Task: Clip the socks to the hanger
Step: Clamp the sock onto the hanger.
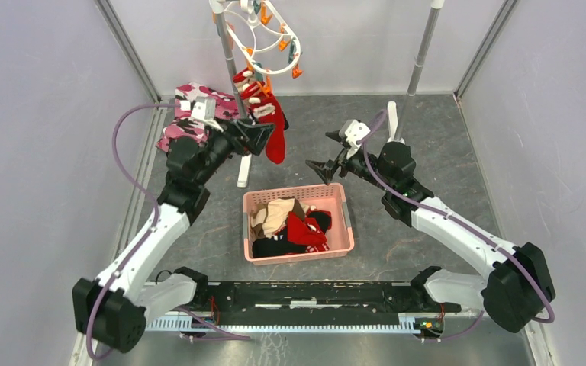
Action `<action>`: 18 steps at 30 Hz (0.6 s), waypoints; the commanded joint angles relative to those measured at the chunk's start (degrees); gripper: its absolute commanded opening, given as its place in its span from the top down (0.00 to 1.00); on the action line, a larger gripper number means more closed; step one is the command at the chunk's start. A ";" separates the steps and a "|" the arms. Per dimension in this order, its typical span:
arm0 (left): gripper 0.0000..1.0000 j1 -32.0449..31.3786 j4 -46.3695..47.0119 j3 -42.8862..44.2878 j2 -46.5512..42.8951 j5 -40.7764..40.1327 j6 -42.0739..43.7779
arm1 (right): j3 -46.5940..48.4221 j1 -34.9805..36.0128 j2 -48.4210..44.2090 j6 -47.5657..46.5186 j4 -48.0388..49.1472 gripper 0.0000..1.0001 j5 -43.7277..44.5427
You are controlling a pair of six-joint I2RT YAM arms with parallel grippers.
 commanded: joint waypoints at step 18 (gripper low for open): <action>0.00 0.33 17.56 -36.93 -27.59 6.41 -13.96 | -8.80 10.47 -4.19 -4.20 -19.68 0.18 -1.87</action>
